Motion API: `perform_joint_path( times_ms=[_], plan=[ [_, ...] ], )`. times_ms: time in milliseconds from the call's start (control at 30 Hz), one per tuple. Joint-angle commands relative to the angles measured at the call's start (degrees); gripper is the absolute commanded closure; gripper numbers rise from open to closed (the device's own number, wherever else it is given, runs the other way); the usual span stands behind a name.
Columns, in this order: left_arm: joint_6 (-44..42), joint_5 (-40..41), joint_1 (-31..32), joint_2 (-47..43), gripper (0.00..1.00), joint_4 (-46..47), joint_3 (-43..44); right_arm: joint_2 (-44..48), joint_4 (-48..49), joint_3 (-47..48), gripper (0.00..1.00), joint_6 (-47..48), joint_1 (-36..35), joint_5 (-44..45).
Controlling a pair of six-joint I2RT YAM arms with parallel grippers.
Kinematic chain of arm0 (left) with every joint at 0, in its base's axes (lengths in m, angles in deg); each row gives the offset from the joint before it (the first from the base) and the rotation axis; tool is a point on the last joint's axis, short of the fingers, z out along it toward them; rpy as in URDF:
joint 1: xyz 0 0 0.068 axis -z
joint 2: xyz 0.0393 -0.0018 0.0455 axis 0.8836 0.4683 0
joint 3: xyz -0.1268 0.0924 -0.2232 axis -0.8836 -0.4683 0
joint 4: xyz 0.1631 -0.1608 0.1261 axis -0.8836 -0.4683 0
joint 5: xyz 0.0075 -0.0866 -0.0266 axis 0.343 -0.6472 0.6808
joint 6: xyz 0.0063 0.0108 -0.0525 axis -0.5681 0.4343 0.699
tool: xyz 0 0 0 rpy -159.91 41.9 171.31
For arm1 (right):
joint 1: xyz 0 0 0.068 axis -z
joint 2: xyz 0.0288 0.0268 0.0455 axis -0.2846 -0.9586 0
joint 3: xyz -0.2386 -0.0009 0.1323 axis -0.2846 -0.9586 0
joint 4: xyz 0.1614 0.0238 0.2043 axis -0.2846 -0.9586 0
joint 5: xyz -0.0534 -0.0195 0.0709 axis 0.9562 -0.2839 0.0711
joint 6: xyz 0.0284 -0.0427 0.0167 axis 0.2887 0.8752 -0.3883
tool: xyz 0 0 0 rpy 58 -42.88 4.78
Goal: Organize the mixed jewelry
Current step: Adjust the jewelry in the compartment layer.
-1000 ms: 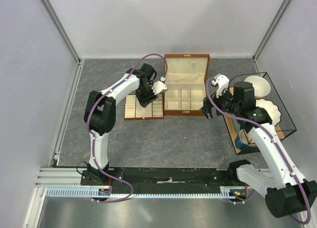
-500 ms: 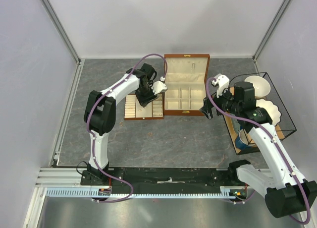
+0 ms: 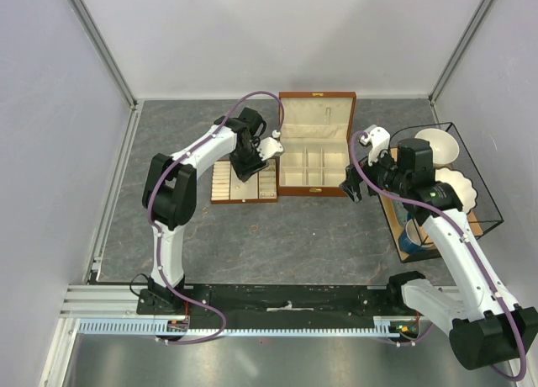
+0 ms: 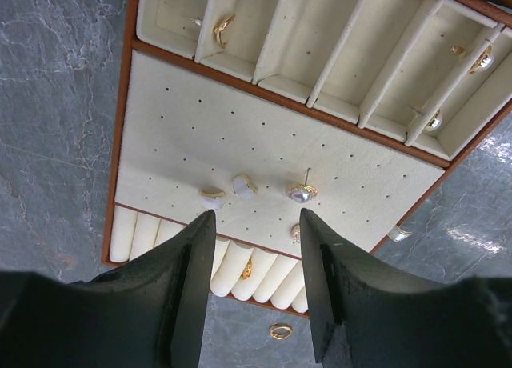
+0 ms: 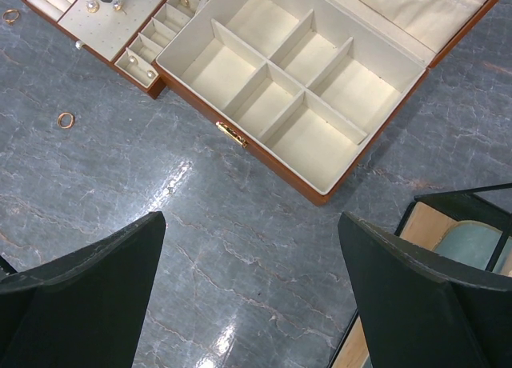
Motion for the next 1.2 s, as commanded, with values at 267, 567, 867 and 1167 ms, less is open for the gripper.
perform_joint_path(
  times_ms=[267,567,867,1167],
  plan=[
    [-0.3,-0.7,-0.3,0.3,0.47,1.0,0.8,1.1,1.0,0.5,0.02,-0.1,0.2,-0.8],
    [-0.2,-0.8,0.2,1.1,0.46,0.9,1.6,0.8,1.0,0.7,0.02,-0.1,0.3,-0.8],
    [0.0,-0.6,0.7,1.8,0.46,1.0,2.4,0.7,0.8,0.9,0.02,0.0,0.2,-0.9],
    [-0.2,-0.3,1.1,1.9,0.46,0.9,3.3,1.0,1.0,0.6,0.02,0.0,0.3,-0.8]
  ],
)
